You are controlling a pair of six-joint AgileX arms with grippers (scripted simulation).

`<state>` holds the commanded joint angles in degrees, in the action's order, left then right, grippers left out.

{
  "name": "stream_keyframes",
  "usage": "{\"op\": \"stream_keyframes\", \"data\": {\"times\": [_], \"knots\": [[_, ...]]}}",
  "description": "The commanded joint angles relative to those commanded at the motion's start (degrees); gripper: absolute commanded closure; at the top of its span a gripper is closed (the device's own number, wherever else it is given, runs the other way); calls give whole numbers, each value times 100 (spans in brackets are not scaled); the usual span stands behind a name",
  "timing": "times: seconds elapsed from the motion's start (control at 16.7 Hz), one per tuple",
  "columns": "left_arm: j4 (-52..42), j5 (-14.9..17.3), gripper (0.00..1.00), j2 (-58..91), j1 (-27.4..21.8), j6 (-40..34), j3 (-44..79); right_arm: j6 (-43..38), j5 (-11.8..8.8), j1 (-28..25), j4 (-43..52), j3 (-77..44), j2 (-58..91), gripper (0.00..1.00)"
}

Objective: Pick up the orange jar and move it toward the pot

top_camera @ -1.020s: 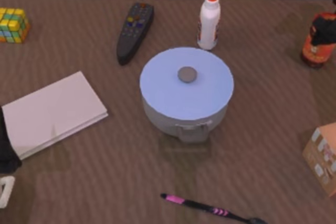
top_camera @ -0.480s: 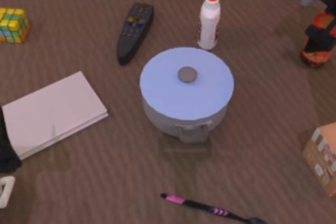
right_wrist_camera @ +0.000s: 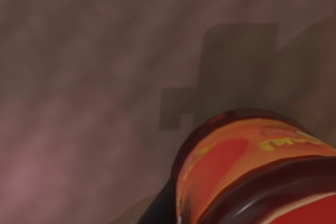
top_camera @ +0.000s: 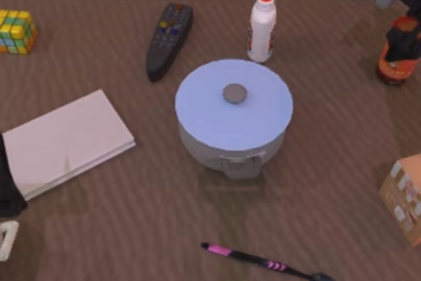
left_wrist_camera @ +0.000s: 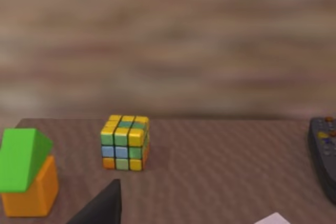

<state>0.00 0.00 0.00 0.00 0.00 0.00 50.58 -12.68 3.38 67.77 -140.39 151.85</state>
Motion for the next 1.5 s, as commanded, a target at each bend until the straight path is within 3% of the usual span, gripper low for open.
{"op": "stream_keyframes", "data": {"times": [0.24, 0.3, 0.96, 1.5], "knots": [[0, 0, 0, 0, 0, 0, 0, 0, 0, 0, 0, 0, 0, 98], [0, 0, 0, 0, 0, 0, 0, 0, 0, 0, 0, 0, 0, 100], [0, 0, 0, 0, 0, 0, 0, 4, -15, 8, -10, 220, -229, 100], [0, 0, 0, 0, 0, 0, 0, 40, -47, 15, -61, 2769, -2703, 100]]}}
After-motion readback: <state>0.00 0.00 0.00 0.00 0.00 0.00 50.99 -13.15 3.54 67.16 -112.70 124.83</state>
